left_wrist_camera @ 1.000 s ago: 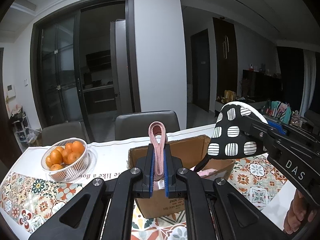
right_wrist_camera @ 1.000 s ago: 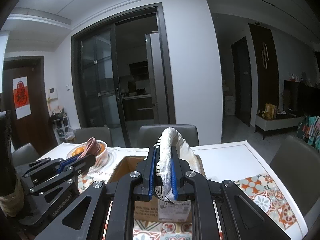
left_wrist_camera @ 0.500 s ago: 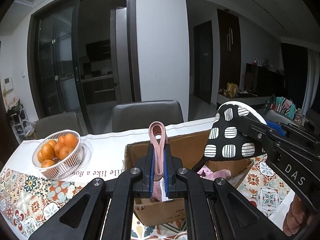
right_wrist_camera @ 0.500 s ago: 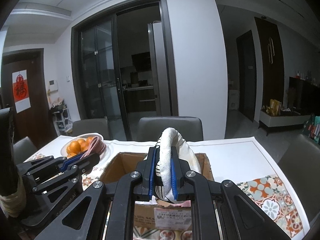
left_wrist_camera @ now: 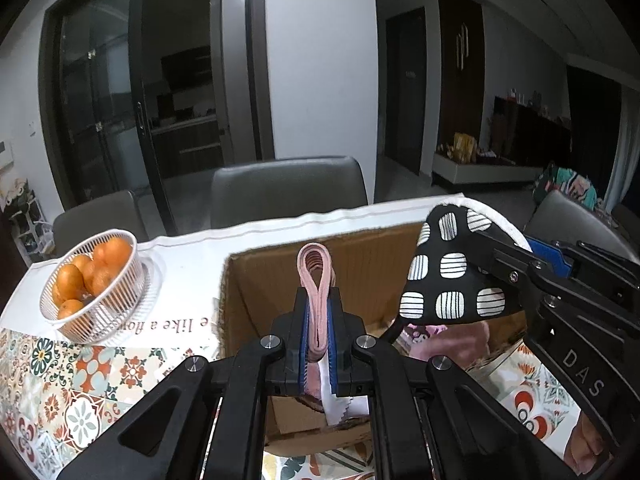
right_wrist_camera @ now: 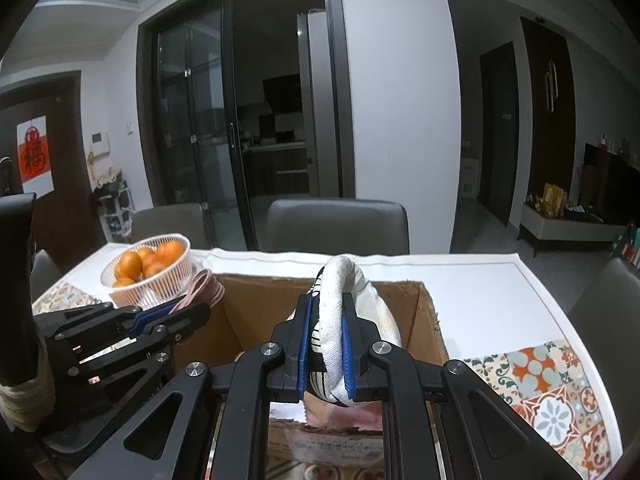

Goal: Organize soft objects
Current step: 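Open both tools to drop the hair tie and pouch into the box, then move both tools back toward the floral grey cloth and white towel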

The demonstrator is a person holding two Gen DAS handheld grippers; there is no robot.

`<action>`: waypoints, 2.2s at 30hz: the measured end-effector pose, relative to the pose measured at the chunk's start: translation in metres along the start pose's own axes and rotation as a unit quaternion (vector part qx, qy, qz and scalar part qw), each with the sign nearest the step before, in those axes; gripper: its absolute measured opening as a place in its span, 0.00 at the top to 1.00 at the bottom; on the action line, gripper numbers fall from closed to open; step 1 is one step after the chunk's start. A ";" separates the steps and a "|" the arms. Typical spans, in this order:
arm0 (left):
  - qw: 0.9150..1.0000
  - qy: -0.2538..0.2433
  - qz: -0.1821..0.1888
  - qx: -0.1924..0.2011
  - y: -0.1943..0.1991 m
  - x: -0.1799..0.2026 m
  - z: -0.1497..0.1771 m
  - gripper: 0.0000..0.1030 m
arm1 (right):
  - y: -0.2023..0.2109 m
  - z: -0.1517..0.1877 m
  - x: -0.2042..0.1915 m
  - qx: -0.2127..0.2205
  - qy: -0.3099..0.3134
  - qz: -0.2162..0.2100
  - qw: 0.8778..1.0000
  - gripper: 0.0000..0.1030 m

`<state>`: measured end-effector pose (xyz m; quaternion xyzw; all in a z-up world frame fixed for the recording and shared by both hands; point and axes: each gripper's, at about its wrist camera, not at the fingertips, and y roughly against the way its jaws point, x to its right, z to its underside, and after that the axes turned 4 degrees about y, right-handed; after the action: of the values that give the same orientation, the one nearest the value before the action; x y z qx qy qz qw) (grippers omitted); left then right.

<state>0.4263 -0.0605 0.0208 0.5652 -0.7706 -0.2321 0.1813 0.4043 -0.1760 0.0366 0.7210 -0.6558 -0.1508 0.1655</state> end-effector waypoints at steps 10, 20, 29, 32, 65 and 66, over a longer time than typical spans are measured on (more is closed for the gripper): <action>1.000 -0.022 -0.001 -0.022 -0.019 0.004 0.004 0.54 | -0.030 0.012 0.025 -0.048 -0.038 -0.008 0.998 0.79; 0.999 -0.034 -0.012 -0.004 0.005 0.009 0.010 0.32 | -0.008 0.017 0.036 -0.035 -0.053 0.025 0.998 0.45; 1.000 -0.023 -0.014 0.017 0.050 0.015 0.023 0.29 | 0.037 0.020 0.031 -0.014 -0.052 0.032 0.998 0.45; 1.000 -0.011 -0.012 0.024 0.068 0.013 0.028 0.27 | 0.051 0.020 0.027 -0.008 -0.054 0.030 0.998 0.44; 0.997 0.028 -0.067 0.007 0.177 0.007 0.125 0.21 | 0.158 0.083 -0.029 -0.020 -0.025 0.007 0.999 0.40; 0.997 0.029 -0.068 0.005 0.177 0.007 0.127 0.21 | 0.158 0.086 -0.030 -0.024 -0.025 0.007 0.999 0.40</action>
<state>0.2160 -0.0027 0.0158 0.6236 -0.7258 -0.2237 0.1849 0.2226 -0.1627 0.0283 0.7087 -0.6607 -0.1828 0.1671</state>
